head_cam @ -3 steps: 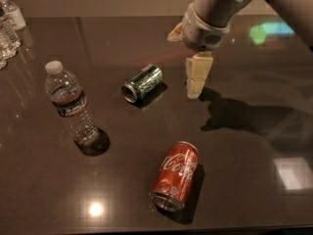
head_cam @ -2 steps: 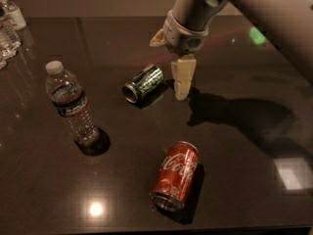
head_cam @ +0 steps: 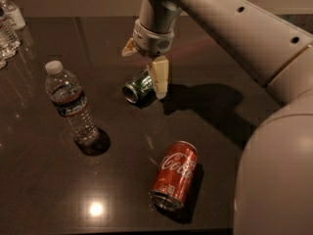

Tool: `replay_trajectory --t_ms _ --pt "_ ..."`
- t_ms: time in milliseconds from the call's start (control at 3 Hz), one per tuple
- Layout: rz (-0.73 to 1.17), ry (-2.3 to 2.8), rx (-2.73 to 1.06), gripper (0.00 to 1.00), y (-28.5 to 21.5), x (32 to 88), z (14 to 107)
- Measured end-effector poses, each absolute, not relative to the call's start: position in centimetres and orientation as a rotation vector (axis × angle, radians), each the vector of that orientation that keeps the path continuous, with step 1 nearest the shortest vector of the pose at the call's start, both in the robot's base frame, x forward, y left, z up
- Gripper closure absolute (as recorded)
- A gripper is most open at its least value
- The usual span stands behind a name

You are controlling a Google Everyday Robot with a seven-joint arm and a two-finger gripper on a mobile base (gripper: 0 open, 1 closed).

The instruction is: Place green can upright

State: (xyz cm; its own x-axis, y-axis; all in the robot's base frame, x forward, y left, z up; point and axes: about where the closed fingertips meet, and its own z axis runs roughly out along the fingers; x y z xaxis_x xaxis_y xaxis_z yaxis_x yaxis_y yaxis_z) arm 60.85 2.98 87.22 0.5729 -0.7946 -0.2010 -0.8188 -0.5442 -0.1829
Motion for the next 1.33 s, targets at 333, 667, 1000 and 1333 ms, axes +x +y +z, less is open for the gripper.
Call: replay_trajectory --t_ms 333,667,1000,1333 --pt "0.175 1.261 -2.62 0.0 4.8 60.8 85.9" --pt "0.161 1.179 -2.692 0.0 5.4 59.7 85.0" --pt "0.146 1.116 -2.761 0.18 5.2 58.6 84.0" --pt "0.121 1.089 -2.797 0.41 4.8 58.6 83.6"
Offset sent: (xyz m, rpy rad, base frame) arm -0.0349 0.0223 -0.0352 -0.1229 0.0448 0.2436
